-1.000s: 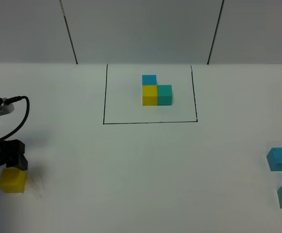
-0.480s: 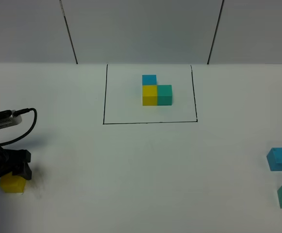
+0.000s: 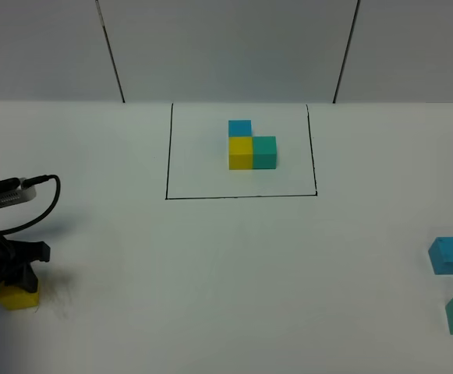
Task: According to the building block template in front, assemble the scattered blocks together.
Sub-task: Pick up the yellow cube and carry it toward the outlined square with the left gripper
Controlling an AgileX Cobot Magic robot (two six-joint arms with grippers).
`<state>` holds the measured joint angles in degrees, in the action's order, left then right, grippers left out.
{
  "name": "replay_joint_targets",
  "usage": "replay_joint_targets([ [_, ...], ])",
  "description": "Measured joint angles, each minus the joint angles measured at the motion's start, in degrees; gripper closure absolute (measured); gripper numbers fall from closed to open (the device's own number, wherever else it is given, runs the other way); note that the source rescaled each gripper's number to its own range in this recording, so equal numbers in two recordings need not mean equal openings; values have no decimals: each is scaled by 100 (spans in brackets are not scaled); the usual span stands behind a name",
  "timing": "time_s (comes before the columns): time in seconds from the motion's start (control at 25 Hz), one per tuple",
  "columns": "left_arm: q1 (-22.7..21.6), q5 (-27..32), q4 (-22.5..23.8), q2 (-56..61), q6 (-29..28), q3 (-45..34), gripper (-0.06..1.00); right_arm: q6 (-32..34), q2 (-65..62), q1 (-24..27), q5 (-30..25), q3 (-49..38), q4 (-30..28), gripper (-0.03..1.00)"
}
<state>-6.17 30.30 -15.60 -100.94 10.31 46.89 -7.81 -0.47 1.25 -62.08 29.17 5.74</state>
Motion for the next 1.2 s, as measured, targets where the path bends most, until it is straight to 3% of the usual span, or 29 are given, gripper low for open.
replay_joint_targets([
  [0.12, 74, 267, 8, -5, 703, 274, 87, 0, 0, 0, 0, 0, 0, 25],
  [0.24, 469, 687, 13, -5, 1829, 704, 87, 0, 0, 0, 0, 0, 0, 25],
  [0.32, 856, 975, 13, -5, 2690, 973, 87, 0, 0, 0, 0, 0, 0, 25],
  [0.6, 2707, 1322, 113, -181, 4527, 1854, 87, 0, 0, 0, 0, 0, 0, 25],
  [0.76, 3640, 1422, 624, -715, 4600, 2596, 87, 0, 0, 0, 0, 0, 0, 25],
  [0.88, 4096, 1717, 1029, -1238, 4440, 3312, 87, 0, 0, 0, 0, 0, 0, 25],
  [1.2, 4571, 2753, 1178, -2545, 4304, 5275, 87, 0, 0, 0, 0, 0, 0, 25],
])
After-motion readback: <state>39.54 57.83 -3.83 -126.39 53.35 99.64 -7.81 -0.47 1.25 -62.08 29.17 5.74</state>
